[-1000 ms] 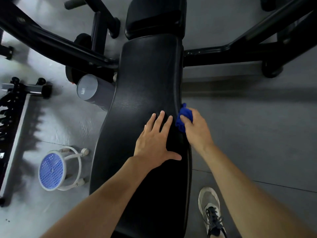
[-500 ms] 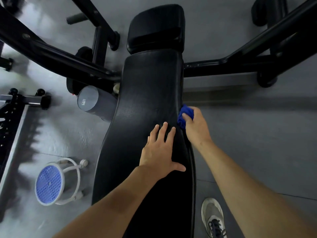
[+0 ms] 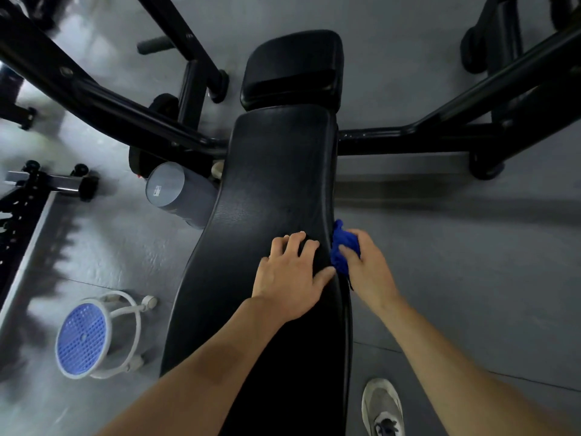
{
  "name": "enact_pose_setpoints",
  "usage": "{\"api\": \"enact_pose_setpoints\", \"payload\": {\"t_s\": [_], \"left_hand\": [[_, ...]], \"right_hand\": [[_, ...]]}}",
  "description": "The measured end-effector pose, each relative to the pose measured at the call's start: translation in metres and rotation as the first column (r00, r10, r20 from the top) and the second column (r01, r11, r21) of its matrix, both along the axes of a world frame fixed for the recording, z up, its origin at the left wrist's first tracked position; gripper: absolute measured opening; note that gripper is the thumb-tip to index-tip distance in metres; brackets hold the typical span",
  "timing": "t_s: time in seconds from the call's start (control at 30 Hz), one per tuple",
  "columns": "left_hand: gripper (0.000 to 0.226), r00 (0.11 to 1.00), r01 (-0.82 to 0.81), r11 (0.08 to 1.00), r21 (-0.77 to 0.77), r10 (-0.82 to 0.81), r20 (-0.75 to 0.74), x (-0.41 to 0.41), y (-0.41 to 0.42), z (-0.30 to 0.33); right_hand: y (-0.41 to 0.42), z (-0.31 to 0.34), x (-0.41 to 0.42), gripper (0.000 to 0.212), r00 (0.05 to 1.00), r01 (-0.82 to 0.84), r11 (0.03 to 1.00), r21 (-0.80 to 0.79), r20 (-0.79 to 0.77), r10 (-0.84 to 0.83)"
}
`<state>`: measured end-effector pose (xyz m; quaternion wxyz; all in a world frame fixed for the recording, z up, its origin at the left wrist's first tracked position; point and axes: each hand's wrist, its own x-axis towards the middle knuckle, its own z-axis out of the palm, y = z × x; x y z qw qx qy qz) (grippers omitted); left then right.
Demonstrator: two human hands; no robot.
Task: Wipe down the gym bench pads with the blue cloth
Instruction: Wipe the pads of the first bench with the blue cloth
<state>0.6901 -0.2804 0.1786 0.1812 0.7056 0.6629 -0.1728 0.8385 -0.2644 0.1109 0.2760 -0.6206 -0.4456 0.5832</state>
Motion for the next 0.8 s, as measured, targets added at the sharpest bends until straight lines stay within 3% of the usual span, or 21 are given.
{"api": "enact_pose_setpoints", "payload": {"t_s": [0.07, 0.13, 0.23, 0.4, 0.47, 0.67, 0.8], "left_hand": [[0.048, 1.000, -0.020, 0.997, 0.080, 0.020, 0.003, 0.000, 0.005, -0.003], [0.042, 0.999, -0.040, 0.988, 0.148, 0.037, 0.022, 0.001, 0.011, -0.007], [0.050, 0.997, -0.067, 0.978, 0.197, 0.061, 0.039, 0.002, 0.028, -0.014], [0.056, 0.991, -0.131, 0.977, 0.166, 0.130, 0.016, 0.003, 0.069, -0.026], [0.058, 0.988, -0.152, 0.978, 0.146, 0.155, -0.011, 0.006, 0.074, -0.031], [0.059, 0.981, -0.159, 0.971, 0.178, 0.176, -0.085, 0.013, 0.071, -0.036], [0.057, 0.979, -0.147, 0.970, 0.193, 0.171, -0.110, 0.010, 0.078, -0.034]], "right_hand": [[0.030, -0.001, -0.012, 0.027, 0.998, 0.064, 0.998, 0.023, -0.019, -0.063], [0.040, -0.001, -0.020, 0.026, 0.991, 0.128, 0.991, 0.039, -0.055, -0.126], [0.013, -0.001, -0.012, 0.029, 0.984, 0.147, 0.989, 0.001, -0.103, -0.146], [-0.026, 0.001, 0.020, 0.033, 0.989, -0.069, 0.996, -0.060, -0.138, 0.061], [-0.011, -0.002, 0.020, 0.033, 0.984, -0.111, 0.991, -0.070, -0.144, 0.100], [0.099, -0.012, -0.004, 0.037, 0.991, -0.028, 1.000, 0.000, -0.129, 0.028], [0.073, -0.009, 0.004, 0.039, 0.994, -0.046, 0.999, -0.014, -0.097, 0.045]]}}
